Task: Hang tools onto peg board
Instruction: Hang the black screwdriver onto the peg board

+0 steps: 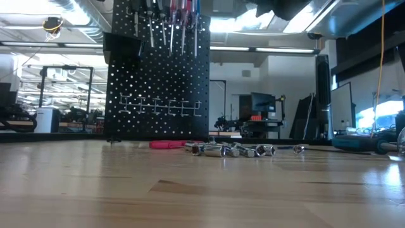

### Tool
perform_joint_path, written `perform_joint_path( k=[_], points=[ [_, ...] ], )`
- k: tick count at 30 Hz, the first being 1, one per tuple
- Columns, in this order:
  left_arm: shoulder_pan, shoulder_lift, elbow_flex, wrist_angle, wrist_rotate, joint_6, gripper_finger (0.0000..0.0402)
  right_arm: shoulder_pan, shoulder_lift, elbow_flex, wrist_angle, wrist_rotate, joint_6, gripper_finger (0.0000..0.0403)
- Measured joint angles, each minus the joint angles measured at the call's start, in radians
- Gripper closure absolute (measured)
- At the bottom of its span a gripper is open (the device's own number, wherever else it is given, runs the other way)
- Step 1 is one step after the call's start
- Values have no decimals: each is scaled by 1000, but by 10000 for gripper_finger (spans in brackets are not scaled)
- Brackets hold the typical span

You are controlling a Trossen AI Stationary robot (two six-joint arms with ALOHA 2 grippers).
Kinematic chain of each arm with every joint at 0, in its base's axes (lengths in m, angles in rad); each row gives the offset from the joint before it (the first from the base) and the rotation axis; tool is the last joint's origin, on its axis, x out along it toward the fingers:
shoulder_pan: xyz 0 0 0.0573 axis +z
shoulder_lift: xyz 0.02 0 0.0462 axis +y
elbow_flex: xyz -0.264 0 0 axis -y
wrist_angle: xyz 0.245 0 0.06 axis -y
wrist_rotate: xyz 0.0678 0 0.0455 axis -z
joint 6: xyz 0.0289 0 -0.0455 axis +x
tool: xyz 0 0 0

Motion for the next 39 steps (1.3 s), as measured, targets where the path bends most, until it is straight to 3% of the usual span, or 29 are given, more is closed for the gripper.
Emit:
perform_joint_path(
  k=[7,14,26,33,39],
  points=[
    [-11,-107,1,-172,4,-43,281,-13,-89,0,-213,225,-103,325],
    [-13,-187,1,-344,4,-140,275,-137,-127,-73,-238,257,-112,325],
    [3,-179,0,-366,-17,-124,274,-465,-103,-235,-53,44,25,325],
    [40,-177,0,-363,-23,-135,274,-573,42,-228,120,-88,74,325],
    [42,-172,0,-364,-23,-147,274,-627,65,-227,117,-138,103,325]
  ],
)
